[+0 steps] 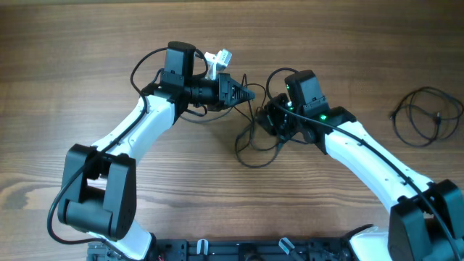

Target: Untangle cables

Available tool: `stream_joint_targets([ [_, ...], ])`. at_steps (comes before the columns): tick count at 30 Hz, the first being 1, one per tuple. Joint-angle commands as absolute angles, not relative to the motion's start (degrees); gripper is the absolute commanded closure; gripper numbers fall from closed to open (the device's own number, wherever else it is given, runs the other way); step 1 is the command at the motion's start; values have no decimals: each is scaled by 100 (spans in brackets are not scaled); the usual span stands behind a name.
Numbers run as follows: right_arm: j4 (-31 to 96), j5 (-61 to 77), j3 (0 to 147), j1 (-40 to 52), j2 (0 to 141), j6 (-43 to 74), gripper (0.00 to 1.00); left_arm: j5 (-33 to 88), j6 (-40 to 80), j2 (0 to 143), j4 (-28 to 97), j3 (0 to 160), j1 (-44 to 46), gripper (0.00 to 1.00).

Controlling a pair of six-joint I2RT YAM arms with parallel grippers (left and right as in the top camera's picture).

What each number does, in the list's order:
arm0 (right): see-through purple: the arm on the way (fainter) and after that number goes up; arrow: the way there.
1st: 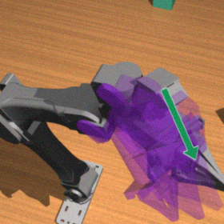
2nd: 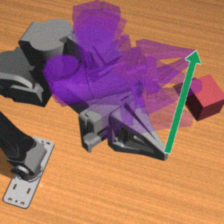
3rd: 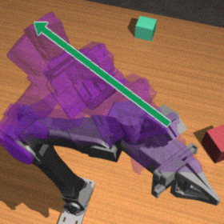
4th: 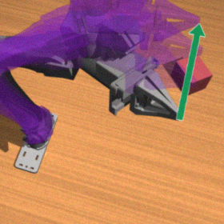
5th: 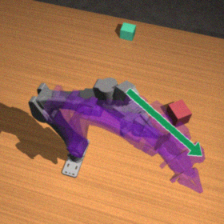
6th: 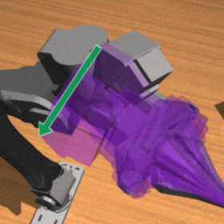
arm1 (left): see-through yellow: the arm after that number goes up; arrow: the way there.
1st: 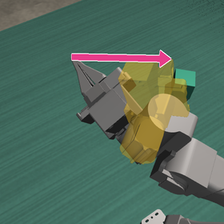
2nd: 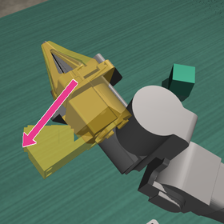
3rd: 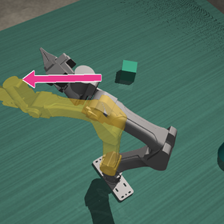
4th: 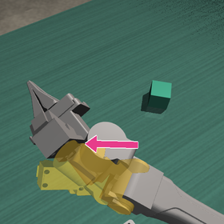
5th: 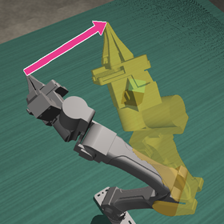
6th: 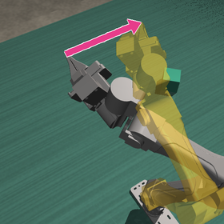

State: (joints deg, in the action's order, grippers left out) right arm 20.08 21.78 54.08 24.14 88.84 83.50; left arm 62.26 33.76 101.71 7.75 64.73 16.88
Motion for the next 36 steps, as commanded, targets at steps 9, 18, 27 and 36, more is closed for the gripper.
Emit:
stream_joint_targets([
  [9, 2379, 556, 5367, 2167, 8969, 4635, 96, 4615, 2043, 10156, 2845, 6484, 1461, 96],
  [18, 4023, -762, 6261, 827, 8556, 3140, 96, 3356, 1216, 10156, 4469, 6484, 187, 96],
  [27, 5059, -770, 8442, -366, 8261, 2825, 96, 3402, 1219, 10156, 4788, 6484, -1061, 96],
  [36, 5352, 340, 9277, -548, 8331, 2283, 96, 4139, 1216, 10156, 4805, 6484, -864, 96],
])
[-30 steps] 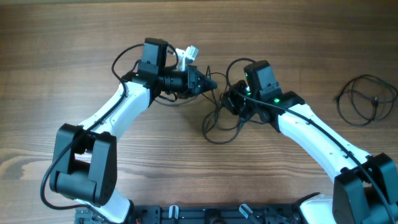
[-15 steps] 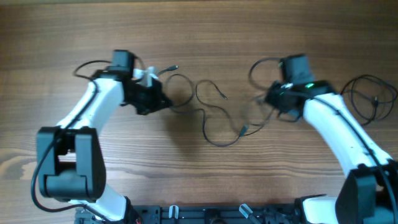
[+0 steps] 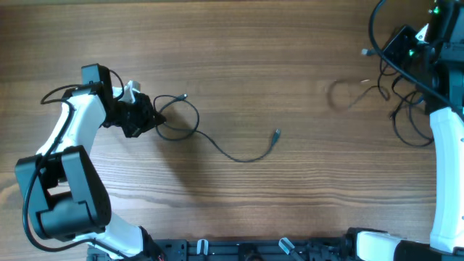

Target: Untangle cables

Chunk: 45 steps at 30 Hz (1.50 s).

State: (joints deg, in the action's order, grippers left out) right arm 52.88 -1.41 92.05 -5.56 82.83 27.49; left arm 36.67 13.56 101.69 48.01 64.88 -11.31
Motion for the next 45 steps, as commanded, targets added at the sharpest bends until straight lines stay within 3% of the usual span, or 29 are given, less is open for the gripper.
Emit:
stream_joint_targets([
  [1, 5352, 351, 9277, -548, 8355, 2119, 96, 4136, 1216, 10156, 4807, 6484, -766, 96],
  [10, 4698, -639, 9277, -550, 8475, 650, 95, 3905, 1175, 10156, 4624, 6484, 351, 96],
  [14, 4233, -1962, 9277, -550, 8475, -156, 96, 3483, 1177, 10156, 4591, 6484, 731, 96],
  [20, 3533, -3612, 9277, -703, 8475, -443, 96, 3199, 1179, 10156, 4591, 6484, 1090, 96],
  [27, 3256, -3557, 9277, -1382, 8475, -23, 96, 3140, 1236, 10156, 4591, 6484, 1229, 96],
  [30, 3295, -2939, 9277, -1656, 8475, 64, 96, 3138, 1240, 10156, 4591, 6484, 1238, 96],
  [34, 3747, -1686, 9251, -1865, 8512, 176, 95, 3140, 1240, 10156, 4591, 6484, 1238, 96],
  [37, 4167, -1448, 9218, -1925, 8613, 749, 92, 3140, 1243, 10156, 4593, 6484, 1238, 96],
  [45, 5057, -1317, 9218, -1975, 9343, 1376, 96, 3140, 1243, 10156, 4661, 6484, 1238, 96],
])
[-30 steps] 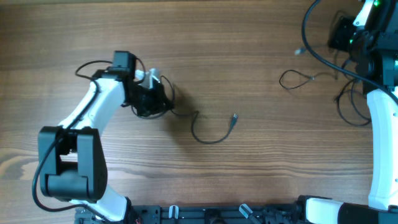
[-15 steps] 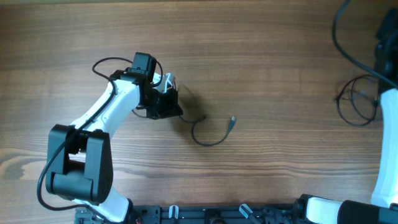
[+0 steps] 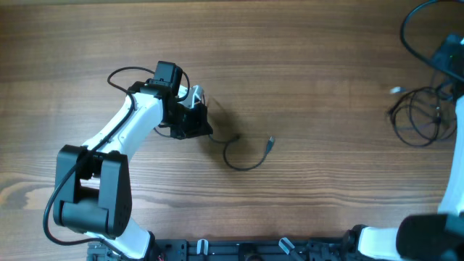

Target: Untangle cables

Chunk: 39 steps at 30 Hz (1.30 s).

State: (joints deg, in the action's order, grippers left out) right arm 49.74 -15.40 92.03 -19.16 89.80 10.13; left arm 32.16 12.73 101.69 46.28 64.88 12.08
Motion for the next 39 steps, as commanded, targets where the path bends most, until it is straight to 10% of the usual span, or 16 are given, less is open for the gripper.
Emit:
stream_joint_targets([
  [1, 5092, -1315, 9218, -1992, 9439, 1378, 96, 3140, 1240, 10156, 4672, 6484, 1238, 96],
  [21, 5852, 543, 9216, -3835, 10532, 1831, 95, 3140, 1240, 10156, 4722, 6484, 1238, 96],
  [25, 5896, 548, 9216, -3946, 10663, 1822, 0, 3140, 1240, 10156, 4724, 6484, 1238, 96],
  [39, 5920, 587, 9216, -3951, 10663, 1841, 0, 3140, 1238, 10156, 4720, 6484, 1238, 96],
])
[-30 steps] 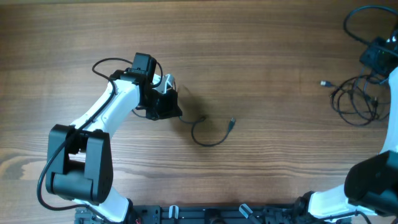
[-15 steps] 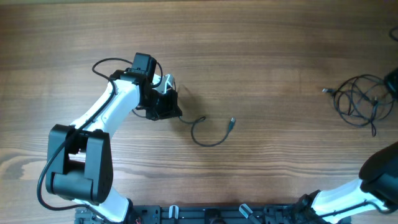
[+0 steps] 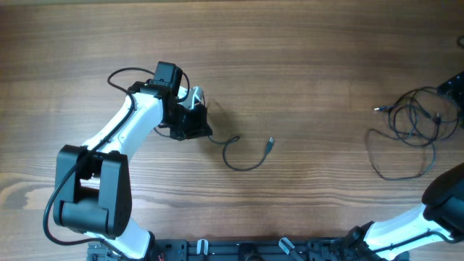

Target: Untangle cables

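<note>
My left gripper (image 3: pixel 204 131) sits left of the table's middle, shut on one end of a short black cable (image 3: pixel 241 167). That cable curls to the right on the wood and ends in a small plug (image 3: pixel 270 143). A bundle of black cables (image 3: pixel 413 116) lies at the right, with one loose loop trailing towards the front. Only a dark bit of my right gripper (image 3: pixel 457 81) shows at the right edge, and its fingers are hidden.
The wooden table (image 3: pixel 304 58) carries nothing else. My left arm's cabling arches behind its wrist at the upper left. The base of the right arm stands at the lower right corner.
The cable that hung from my right gripper now lies on the table with the bundle at the right, a loop spread forward. The right gripper sits lower at the edge. The left arm has not moved.
Both grippers met at a tangle in the table's middle. Then they were far apart, left and right, each with a cable, the tangle gone. The left came back towards the middle with its short cable, and the right's cable has ended up with the bundle at the right.
</note>
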Available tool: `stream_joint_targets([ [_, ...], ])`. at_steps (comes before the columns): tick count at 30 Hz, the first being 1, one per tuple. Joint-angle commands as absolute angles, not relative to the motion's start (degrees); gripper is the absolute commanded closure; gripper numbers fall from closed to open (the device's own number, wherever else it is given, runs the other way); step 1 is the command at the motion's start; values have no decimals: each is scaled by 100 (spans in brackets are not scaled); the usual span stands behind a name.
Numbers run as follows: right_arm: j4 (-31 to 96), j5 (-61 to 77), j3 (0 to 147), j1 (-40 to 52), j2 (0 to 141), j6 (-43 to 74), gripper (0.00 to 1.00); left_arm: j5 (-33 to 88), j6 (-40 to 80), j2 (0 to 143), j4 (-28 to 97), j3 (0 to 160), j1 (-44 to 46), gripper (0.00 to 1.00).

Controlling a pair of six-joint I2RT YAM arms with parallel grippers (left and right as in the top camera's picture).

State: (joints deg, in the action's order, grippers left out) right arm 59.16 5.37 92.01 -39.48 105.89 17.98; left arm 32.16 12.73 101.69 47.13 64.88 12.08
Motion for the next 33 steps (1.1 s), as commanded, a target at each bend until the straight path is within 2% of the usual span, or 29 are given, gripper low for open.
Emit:
stream_joint_targets([
  [1, 5924, 591, 9216, -3951, 10663, 1839, 0, 3140, 1238, 10156, 4718, 6484, 1238, 96],
  [7, 6224, 1076, 9216, -3944, 10663, 1721, 0, 3140, 1238, 10156, 4681, 6484, 1238, 96],
  [10, 6488, 1896, 9216, -3896, 10663, 1079, 0, 3138, 1238, 10156, 4663, 6484, 1238, 96],
  [16, 6807, 2453, 9214, -3590, 10663, 574, 0, 3247, 1253, 10156, 4425, 6484, 1288, 96],
  [22, 6790, 2571, 9216, -2630, 10663, 290, 0, 5061, 1549, 10156, 3142, 6486, 1719, 96],
  [26, 6661, 2504, 9216, -1859, 10663, 163, 0, 5551, 1398, 10156, 2628, 6486, 2392, 95],
  [27, 6643, 2447, 9216, -1708, 10663, 163, 0, 5546, 1181, 10156, 2635, 6486, 2523, 91],
  [29, 6632, 2255, 9216, -1404, 10663, 150, 0, 5299, 961, 10156, 2692, 6486, 2685, 53],
  [30, 6641, 2139, 9216, -1264, 10663, 150, 0, 5041, 961, 10156, 2753, 6486, 2711, 43],
  [33, 6678, 1990, 9216, -915, 10663, 93, 0, 4285, 963, 10154, 3015, 6486, 2652, 26],
])
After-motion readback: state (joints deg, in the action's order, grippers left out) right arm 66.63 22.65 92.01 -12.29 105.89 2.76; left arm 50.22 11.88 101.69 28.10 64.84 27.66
